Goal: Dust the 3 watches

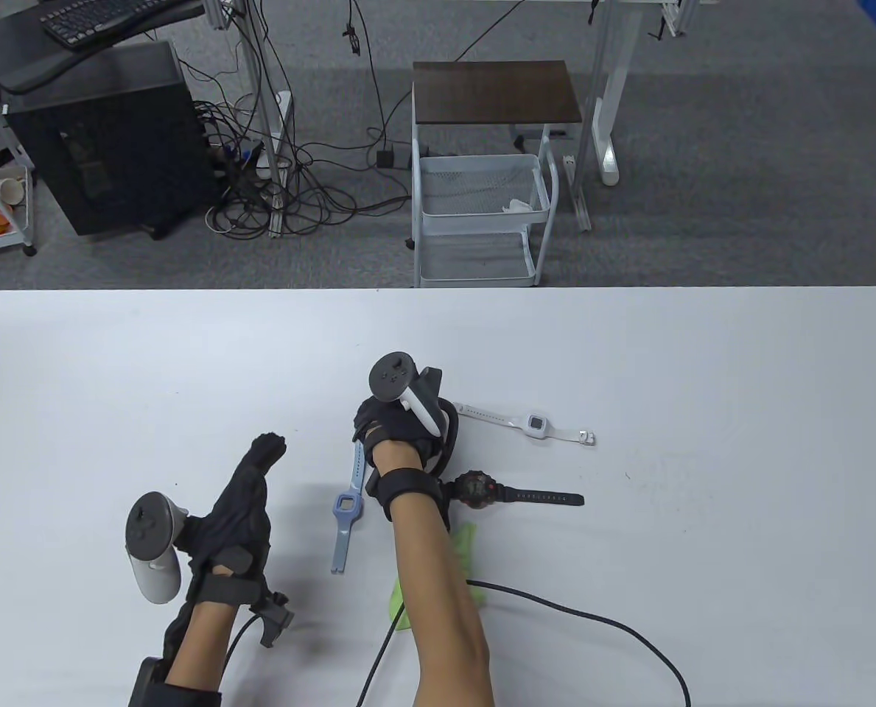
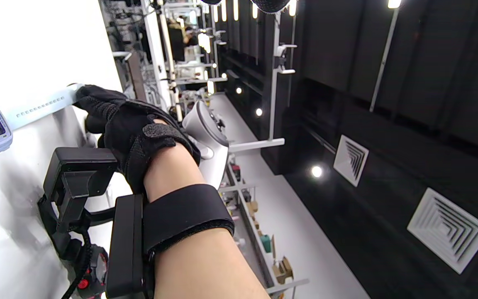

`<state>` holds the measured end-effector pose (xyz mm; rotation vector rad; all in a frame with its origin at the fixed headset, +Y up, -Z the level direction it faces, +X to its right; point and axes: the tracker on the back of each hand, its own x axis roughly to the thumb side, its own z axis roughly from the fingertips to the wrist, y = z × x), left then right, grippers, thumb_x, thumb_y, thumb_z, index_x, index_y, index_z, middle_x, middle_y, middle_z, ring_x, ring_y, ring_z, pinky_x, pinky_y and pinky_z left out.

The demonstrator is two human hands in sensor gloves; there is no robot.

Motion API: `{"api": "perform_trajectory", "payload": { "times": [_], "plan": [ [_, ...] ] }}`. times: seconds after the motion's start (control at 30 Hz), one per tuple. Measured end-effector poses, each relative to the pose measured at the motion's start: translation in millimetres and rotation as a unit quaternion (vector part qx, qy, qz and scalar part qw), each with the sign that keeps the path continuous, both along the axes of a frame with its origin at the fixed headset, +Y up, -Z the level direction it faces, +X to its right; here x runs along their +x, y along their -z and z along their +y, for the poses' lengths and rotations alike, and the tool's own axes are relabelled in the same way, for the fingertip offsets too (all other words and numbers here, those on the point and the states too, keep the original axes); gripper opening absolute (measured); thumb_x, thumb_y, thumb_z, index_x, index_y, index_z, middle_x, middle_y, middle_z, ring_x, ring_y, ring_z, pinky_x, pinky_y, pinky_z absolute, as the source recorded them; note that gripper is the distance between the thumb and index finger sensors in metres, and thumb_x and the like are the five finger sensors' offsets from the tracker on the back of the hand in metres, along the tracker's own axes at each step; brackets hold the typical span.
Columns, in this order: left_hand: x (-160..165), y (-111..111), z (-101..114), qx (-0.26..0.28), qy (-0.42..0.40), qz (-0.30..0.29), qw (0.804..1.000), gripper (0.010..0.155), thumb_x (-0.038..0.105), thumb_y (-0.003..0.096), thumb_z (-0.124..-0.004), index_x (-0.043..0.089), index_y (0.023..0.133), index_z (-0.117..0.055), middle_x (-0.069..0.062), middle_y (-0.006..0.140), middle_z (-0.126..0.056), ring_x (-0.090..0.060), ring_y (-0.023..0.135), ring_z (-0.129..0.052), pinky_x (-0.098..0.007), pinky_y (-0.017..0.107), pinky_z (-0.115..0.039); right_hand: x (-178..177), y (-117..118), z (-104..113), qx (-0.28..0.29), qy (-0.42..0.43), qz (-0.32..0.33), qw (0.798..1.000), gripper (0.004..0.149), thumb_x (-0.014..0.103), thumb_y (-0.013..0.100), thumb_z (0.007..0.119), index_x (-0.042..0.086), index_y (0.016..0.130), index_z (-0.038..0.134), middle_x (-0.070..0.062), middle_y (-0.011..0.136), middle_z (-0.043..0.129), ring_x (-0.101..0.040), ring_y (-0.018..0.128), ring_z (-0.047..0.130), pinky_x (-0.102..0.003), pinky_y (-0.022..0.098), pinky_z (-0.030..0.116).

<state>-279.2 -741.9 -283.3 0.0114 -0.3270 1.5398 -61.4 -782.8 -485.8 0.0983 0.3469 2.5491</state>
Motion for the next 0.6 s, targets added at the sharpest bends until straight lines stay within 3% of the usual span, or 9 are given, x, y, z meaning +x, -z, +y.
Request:
{"api": "perform_trajectory", "payload": {
  "times": [0.37, 0.6],
  "plan": [
    [4, 1, -2, -0.005, 0.009, -0.006, 1.000, 0.081, 0.074, 0.0566, -0.045, 0.021, 0.117, -0.031, -0.013, 0.122, -0.024, -0.049, 0.112, -0.013, -0.073, 0.069, -0.010, 10, -2, 1, 0.021, 0.018, -0.003, 1.000, 0.043, 0.038, 0.040, 0.085, 0.019, 0.077, 0.095, -0.028, 0.102, 0.061, -0.059, 0.091, 0.044, -0.073, 0.059, 0.032],
    [8, 1, -3, -0.007, 0.018, -0.013, 1.000, 0.081, 0.074, 0.0567, -0.045, 0.021, 0.117, -0.030, -0.013, 0.122, -0.024, -0.049, 0.112, -0.013, -0.073, 0.069, -0.010, 33, -13, 24, 0.053, 0.063, -0.004, 0.997, 0.048, 0.042, 0.042, 0.083, 0.019, 0.083, 0.091, -0.030, 0.102, 0.060, -0.061, 0.090, 0.043, -0.073, 0.058, 0.033]
  ]
}}
